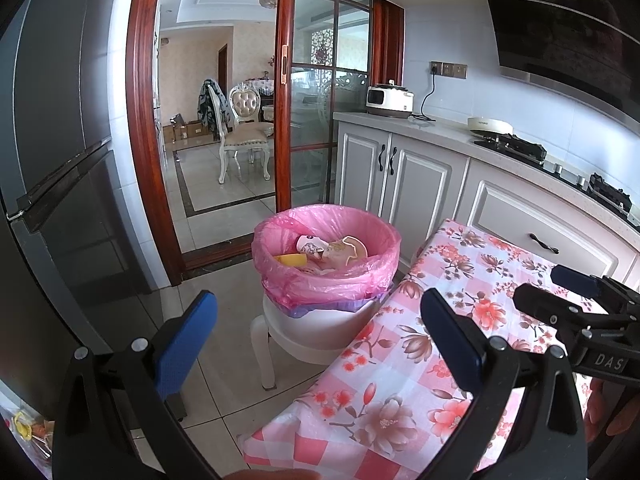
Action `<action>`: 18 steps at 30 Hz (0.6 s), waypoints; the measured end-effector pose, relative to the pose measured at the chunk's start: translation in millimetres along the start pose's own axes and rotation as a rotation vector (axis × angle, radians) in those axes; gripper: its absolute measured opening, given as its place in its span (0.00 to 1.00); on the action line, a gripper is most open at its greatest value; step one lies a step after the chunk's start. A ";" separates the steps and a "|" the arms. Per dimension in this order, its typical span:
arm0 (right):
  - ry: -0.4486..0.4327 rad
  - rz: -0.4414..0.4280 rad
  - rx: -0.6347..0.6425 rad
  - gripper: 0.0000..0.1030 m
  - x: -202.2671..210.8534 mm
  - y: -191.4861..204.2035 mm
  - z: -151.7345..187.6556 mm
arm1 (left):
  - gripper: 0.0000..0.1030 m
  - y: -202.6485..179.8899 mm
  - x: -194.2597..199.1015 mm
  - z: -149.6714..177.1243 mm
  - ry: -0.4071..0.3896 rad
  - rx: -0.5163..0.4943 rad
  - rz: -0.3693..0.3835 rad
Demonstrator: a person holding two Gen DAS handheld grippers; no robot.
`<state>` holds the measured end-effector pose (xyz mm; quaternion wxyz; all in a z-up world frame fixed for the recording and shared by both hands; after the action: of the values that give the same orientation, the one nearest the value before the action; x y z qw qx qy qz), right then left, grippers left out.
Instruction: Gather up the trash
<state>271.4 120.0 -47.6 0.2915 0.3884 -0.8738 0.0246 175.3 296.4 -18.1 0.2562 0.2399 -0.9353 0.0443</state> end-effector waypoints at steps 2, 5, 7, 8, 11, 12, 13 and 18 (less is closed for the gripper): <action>0.000 0.000 -0.001 0.82 0.7 -1.7 -0.6 | 0.96 0.6 0.2 -1.1 -0.002 0.000 0.003; -0.003 -0.002 0.001 0.82 0.6 0.3 -1.0 | 0.96 0.5 0.1 -2.2 -0.004 0.000 0.006; -0.007 -0.004 0.001 0.82 0.5 2.1 -2.6 | 0.96 0.5 0.0 -2.2 -0.003 0.001 0.011; -0.008 -0.005 0.001 0.82 -0.4 3.9 -2.5 | 0.96 1.0 0.3 -2.2 -0.002 0.002 0.013; -0.012 -0.009 0.002 0.82 -0.3 5.3 -3.1 | 0.96 1.4 -0.1 -2.1 0.001 0.007 0.018; -0.016 -0.010 0.004 0.82 0.7 5.1 -4.3 | 0.96 2.1 -0.3 -2.0 -0.001 0.009 0.013; -0.019 -0.011 0.006 0.82 0.3 7.1 -4.9 | 0.96 2.6 0.5 -2.2 -0.008 0.010 0.002; -0.020 -0.011 0.009 0.82 1.7 8.3 -7.1 | 0.96 -1.4 4.0 -1.4 -0.048 -0.030 -0.022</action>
<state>268.2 126.5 -39.4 0.2811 0.3947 -0.8745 0.0229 173.6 293.8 -14.9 0.2376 0.2476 -0.9390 0.0218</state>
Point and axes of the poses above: each gripper's, at about its wrist camera, not at the fingertips, and x roughly against the way its jaws point, y to its left, z to its underside, the point moved 7 cm from there along -x, roughly the way its jaws point, and after that the axes turned 8 degrees about -z, right-handed, at the moved point
